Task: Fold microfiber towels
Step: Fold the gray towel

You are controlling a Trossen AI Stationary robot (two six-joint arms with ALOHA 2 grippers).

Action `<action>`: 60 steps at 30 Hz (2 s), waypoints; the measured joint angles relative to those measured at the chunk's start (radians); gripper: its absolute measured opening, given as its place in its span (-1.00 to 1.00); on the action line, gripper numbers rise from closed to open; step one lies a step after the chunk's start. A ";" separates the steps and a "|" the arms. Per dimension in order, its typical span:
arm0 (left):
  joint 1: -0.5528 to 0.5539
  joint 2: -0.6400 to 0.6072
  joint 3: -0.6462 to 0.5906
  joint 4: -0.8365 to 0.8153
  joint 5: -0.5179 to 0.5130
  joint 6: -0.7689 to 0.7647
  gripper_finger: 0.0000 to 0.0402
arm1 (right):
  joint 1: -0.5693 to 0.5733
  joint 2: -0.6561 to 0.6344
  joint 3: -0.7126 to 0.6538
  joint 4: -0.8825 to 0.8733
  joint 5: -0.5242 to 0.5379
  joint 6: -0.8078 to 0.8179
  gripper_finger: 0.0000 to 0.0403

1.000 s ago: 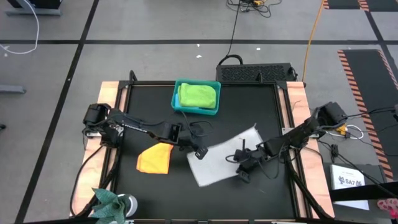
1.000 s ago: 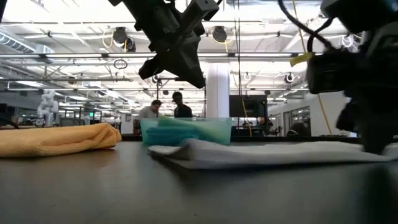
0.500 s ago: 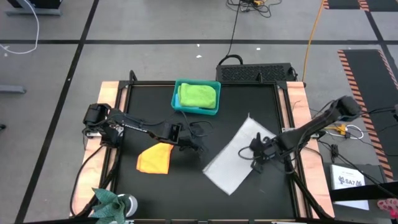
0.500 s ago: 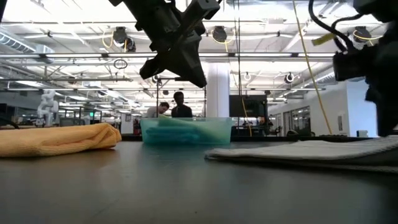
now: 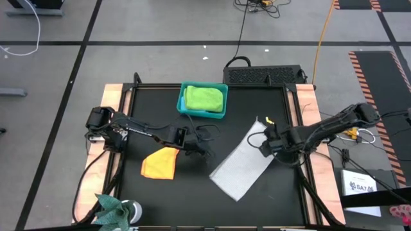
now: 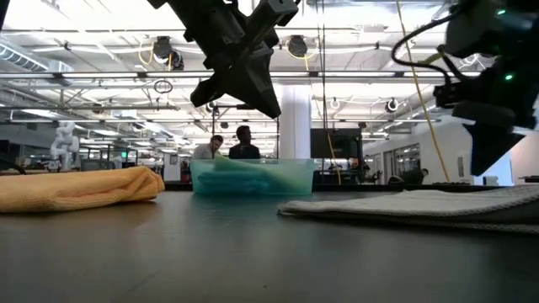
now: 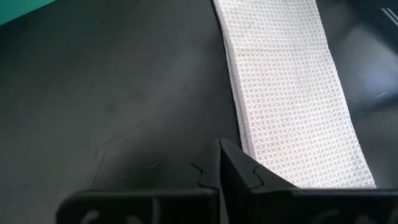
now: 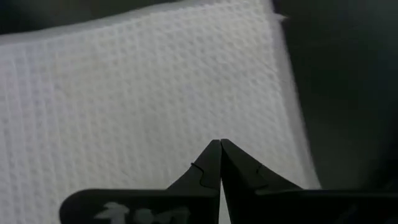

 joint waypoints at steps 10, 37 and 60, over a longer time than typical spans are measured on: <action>0.000 0.000 0.000 0.000 0.000 0.004 -0.97 | -0.122 0.126 0.002 0.172 -0.004 -0.209 -1.00; 0.000 0.001 0.000 -0.002 0.000 0.005 -0.98 | -0.173 0.348 0.002 0.745 -0.038 -0.629 -1.00; 0.029 0.001 0.000 0.008 0.001 0.037 -0.98 | -0.055 -0.003 0.002 0.542 -0.110 -0.334 -1.00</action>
